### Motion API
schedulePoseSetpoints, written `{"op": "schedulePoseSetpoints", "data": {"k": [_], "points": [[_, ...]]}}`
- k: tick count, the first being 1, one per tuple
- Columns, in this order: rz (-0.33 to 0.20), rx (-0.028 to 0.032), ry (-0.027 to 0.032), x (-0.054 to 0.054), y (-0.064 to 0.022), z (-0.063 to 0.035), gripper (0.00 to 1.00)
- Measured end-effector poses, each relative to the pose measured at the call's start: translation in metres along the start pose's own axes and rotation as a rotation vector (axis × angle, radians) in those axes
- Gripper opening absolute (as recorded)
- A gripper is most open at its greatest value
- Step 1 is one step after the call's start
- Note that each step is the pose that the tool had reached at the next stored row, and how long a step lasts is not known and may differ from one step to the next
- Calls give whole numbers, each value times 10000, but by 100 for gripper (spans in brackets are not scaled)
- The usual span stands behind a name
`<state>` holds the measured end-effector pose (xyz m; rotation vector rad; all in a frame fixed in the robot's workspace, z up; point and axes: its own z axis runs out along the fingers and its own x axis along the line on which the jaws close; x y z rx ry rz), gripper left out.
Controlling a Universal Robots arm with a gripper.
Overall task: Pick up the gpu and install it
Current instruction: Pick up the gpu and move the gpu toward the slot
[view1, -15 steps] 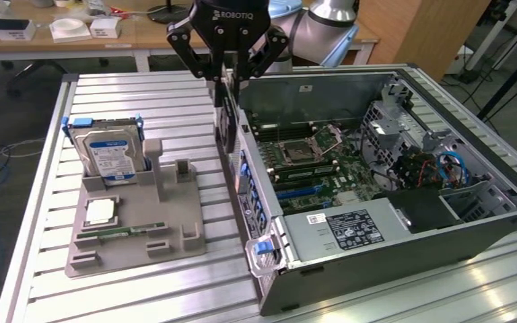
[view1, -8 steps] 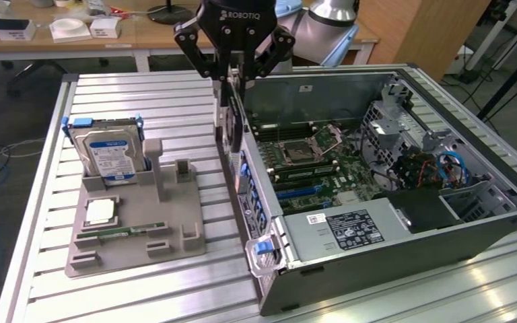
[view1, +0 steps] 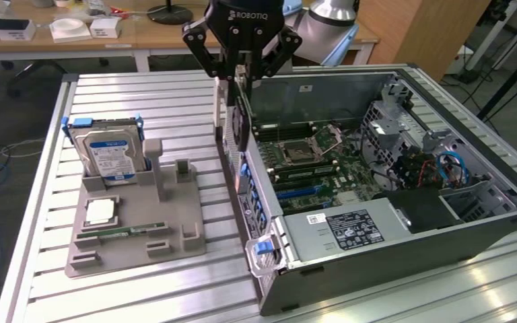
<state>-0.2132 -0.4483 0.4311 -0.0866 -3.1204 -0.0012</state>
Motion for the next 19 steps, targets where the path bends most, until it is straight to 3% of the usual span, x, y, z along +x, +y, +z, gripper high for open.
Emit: {"op": "schedulePoseSetpoints", "data": {"k": [19], "points": [[0, 0, 0, -188, 10, -4, 26]]}}
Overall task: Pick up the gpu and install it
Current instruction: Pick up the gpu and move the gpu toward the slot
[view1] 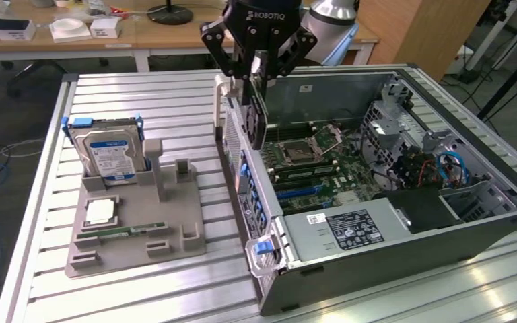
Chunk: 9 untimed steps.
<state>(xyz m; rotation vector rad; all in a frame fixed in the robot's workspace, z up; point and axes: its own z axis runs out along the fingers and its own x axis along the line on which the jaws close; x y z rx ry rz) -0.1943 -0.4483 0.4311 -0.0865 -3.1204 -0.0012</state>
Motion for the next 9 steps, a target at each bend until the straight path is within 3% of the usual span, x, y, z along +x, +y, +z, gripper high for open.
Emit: {"op": "schedulePoseSetpoints", "data": {"k": [9], "points": [[0, -1, 0, -95, 6, -2, 26]]}}
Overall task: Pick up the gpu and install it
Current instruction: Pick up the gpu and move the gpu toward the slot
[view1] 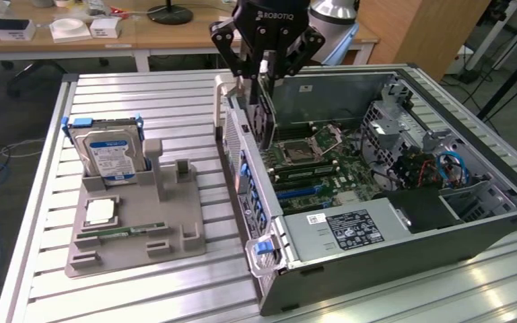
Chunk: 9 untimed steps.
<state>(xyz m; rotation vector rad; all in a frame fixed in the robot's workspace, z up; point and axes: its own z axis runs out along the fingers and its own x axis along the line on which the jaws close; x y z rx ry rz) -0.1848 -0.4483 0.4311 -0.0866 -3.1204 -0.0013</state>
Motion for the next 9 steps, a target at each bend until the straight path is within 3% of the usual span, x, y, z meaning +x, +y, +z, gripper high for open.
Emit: {"op": "schedulePoseSetpoints", "data": {"k": [9], "points": [[-5, 0, 0, -102, 6, -2, 26]]}}
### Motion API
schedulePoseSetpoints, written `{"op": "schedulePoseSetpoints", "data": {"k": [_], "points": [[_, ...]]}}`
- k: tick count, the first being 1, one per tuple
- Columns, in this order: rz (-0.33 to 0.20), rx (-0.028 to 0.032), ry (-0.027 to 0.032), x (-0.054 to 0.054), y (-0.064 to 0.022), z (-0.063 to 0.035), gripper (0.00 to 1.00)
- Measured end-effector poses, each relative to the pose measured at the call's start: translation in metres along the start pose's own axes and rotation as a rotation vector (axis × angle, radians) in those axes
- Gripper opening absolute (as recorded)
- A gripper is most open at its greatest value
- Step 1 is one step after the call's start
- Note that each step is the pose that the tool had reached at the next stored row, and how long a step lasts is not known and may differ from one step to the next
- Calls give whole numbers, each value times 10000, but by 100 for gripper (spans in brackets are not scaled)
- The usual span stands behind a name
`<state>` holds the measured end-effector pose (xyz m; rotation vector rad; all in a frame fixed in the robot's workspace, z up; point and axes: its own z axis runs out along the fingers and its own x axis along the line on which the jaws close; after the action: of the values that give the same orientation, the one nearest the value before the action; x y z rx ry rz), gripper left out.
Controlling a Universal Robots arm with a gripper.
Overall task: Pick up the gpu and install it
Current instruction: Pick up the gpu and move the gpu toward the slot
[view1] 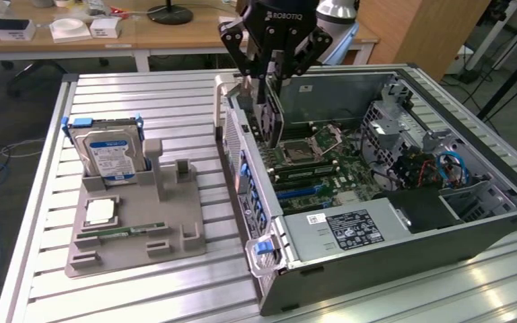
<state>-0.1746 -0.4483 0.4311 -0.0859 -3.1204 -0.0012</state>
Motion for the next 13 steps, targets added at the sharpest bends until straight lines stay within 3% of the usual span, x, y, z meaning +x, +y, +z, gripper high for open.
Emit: {"op": "schedulePoseSetpoints", "data": {"k": [13], "points": [[-163, 4, 0, -133, 7, -3, 26]]}}
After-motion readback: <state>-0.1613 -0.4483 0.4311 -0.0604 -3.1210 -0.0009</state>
